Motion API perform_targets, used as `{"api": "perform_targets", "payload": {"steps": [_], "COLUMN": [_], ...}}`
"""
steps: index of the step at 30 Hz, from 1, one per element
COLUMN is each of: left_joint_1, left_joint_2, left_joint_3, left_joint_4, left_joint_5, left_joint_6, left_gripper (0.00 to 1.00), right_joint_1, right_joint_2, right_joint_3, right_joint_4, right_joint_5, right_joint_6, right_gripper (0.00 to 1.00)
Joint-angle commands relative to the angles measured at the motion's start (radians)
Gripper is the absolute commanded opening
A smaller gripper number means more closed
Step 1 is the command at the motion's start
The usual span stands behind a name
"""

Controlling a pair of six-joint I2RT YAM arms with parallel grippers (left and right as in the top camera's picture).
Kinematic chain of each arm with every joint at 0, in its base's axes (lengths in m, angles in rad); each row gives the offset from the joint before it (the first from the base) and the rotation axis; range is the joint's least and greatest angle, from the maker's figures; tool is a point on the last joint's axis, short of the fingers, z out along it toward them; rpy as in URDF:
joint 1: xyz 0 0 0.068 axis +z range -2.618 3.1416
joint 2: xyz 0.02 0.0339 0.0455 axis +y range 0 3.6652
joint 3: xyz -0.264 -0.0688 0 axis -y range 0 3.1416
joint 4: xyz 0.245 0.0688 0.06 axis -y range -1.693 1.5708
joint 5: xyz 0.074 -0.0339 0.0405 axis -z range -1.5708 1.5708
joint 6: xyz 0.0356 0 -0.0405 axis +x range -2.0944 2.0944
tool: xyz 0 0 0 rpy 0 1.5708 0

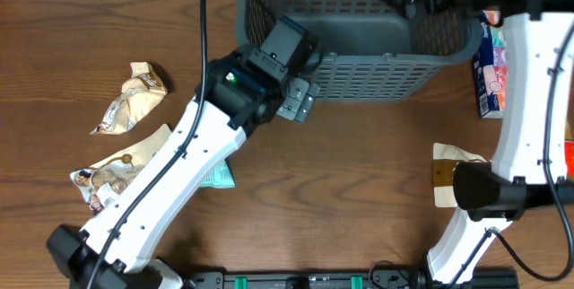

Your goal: Pack container

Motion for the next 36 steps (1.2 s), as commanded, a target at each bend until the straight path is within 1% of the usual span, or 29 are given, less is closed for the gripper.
{"api": "perform_targets", "payload": {"steps": [1, 5, 6, 8, 10, 13, 16, 20, 23, 28, 32, 36], "left_joint_1": [-0.018, -0.028, -0.028, -0.028, -0.028, -0.028, -0.028, -0.027, -0.028, -0.028, -0.028, -0.028], "left_joint_2": [-0.094, -0.190, -0.213, -0.264, -0.310, -0.366, -0.401, -0.421, -0.419, -0.415, -0.415, -0.415], "left_joint_3": [0.000, 0.000, 0.000, 0.000, 0.000, 0.000, 0.000, 0.000, 0.000, 0.000, 0.000, 0.000], "left_joint_4": [-0.006, -0.029, -0.034, -0.044, -0.058, -0.094, -0.124, -0.149, -0.170, -0.226, -0.259, -0.275], "left_joint_5": [-0.008, -0.008, -0.009, -0.018, -0.074, -0.211, -0.335, -0.407, -0.410, -0.410, -0.409, -0.409], "left_joint_6": [0.002, 0.002, 0.002, 0.002, 0.003, 0.002, 0.003, 0.003, 0.003, 0.003, 0.002, 0.003], "left_gripper": [0.94, 0.95, 0.99, 0.99, 0.99, 0.99, 0.99, 0.99, 0.99, 0.99, 0.99, 0.99], "right_joint_1": [-0.009, -0.037, -0.046, -0.078, -0.125, -0.209, -0.311, -0.418, -0.481, -0.537, -0.537, -0.537], "right_joint_2": [-0.009, -0.040, -0.048, -0.073, -0.097, -0.109, -0.104, -0.075, -0.032, 0.063, 0.134, 0.183], "right_joint_3": [0.143, 0.267, 0.279, 0.295, 0.296, 0.296, 0.288, 0.256, 0.203, 0.058, -0.061, -0.153], "right_joint_4": [-0.042, -0.129, -0.142, -0.179, -0.223, -0.274, -0.280, -0.220, -0.172, -0.181, -0.167, -0.113], "right_joint_5": [0.026, 0.261, 0.305, 0.389, 0.433, 0.478, 0.478, 0.476, 0.431, 0.286, 0.278, 0.278], "right_joint_6": [0.047, 0.105, 0.115, 0.123, 0.109, 0.093, 0.092, 0.056, 0.036, -0.072, -0.166, -0.213], "right_gripper": [0.99, 0.99, 0.99, 0.99, 0.99, 0.99, 0.99, 0.99, 0.99, 0.99, 0.99, 0.99]}}
